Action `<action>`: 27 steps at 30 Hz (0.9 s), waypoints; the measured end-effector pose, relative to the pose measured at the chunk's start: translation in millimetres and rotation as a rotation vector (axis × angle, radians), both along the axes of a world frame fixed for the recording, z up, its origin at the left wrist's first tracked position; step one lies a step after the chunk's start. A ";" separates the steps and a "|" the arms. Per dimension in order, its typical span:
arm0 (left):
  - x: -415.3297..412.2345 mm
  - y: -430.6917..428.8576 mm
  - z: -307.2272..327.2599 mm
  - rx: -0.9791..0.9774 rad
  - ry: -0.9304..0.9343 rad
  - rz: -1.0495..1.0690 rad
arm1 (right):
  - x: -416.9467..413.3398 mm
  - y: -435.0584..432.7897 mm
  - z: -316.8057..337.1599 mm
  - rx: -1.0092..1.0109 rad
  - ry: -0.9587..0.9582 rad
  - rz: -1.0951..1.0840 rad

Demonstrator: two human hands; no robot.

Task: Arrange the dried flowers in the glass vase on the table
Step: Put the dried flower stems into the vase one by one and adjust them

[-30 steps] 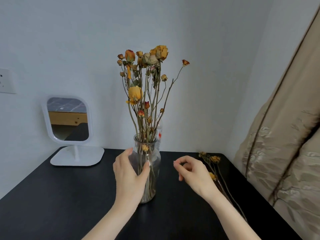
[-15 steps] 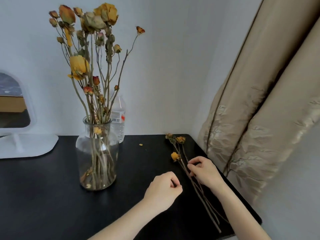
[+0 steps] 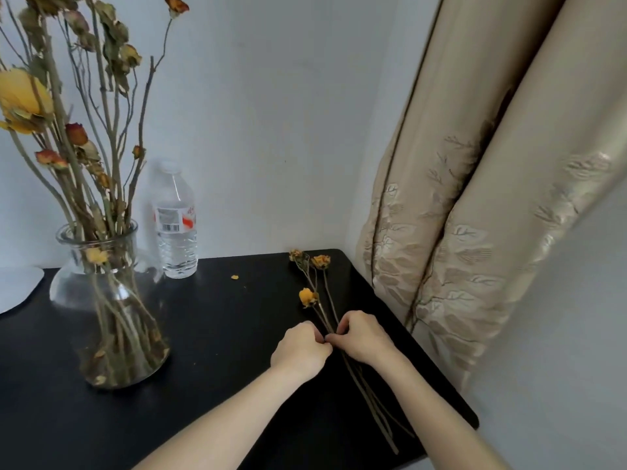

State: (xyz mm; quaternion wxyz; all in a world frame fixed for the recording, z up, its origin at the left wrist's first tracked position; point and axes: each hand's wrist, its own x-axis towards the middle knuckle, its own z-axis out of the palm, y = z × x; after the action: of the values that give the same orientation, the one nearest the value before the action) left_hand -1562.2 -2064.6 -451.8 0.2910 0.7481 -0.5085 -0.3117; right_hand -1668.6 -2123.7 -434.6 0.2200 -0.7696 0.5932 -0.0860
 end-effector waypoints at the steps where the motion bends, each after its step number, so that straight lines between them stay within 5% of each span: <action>1: 1.8 -1.7 -0.3 -0.005 0.004 0.001 | 0.9 -1.2 -0.1 0.008 -0.012 -0.006; 12: 5.3 -18.2 -0.8 0.017 -0.038 0.082 | -15.1 -7.1 14.4 -0.083 -0.279 0.000; 19: -15.0 -34.7 3.1 0.072 -0.191 0.115 | -21.9 -6.9 22.3 -0.139 -0.315 0.010; 27: -6.7 -38.2 5.2 0.086 -0.119 0.153 | -26.2 -1.6 23.8 -0.147 -0.306 0.005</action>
State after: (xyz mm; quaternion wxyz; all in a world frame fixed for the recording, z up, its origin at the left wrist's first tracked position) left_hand -1568.9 -2102.8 -446.6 0.2509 0.8138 -0.4524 -0.2649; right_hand -1694.8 -2125.3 -410.8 0.2509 -0.7630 0.5431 -0.2447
